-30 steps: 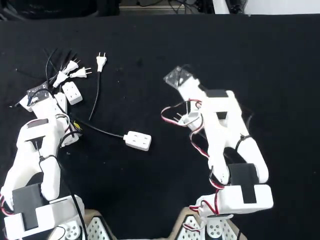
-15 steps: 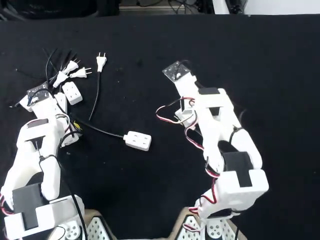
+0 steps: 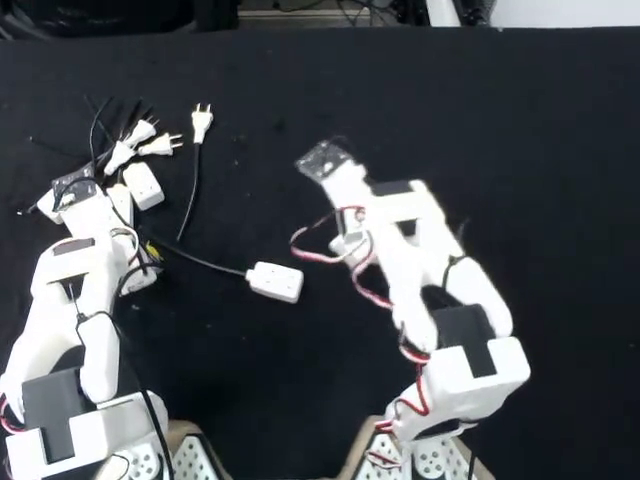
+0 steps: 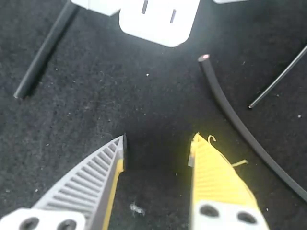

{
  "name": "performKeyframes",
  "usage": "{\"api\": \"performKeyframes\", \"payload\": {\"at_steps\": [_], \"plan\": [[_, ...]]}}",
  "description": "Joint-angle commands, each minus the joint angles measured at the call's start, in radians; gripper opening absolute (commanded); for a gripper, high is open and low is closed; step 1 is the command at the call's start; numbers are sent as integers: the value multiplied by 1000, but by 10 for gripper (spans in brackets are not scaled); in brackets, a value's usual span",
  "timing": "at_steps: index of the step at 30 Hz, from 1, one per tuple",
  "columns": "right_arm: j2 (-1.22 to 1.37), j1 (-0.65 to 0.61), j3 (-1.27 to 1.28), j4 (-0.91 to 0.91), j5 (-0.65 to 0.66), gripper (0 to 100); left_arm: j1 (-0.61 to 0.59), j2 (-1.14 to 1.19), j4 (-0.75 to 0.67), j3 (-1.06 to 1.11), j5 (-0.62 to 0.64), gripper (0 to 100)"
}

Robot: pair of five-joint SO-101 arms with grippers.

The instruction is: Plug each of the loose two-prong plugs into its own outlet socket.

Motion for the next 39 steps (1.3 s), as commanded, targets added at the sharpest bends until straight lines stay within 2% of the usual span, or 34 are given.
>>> {"api": "performKeyframes", "payload": {"at_steps": [1,4,8,15,19,21,27,30,33,39], "plan": [[-45,-20,1,8,0,130,-5,-3,6,-51,6,220],[-45,-15,1,8,0,117,-5,-3,6,-51,6,220],[-62,-9,-2,14,-5,6,-5,-3,6,-51,6,220],[-285,-20,114,34,-9,11,-5,-3,6,-51,6,220],[-481,-71,237,14,-9,11,-5,-14,9,-45,6,220],[-587,-124,311,-48,-11,11,-5,-18,14,-44,6,220],[-763,-394,481,-285,-140,11,-4,-157,8,24,26,220],[-750,-463,518,-440,-233,11,-4,-278,5,81,54,220],[-705,-503,564,-585,-310,11,-4,-399,-61,170,54,220],[-650,-634,674,-786,-344,11,101,-588,-120,289,74,220]]}}
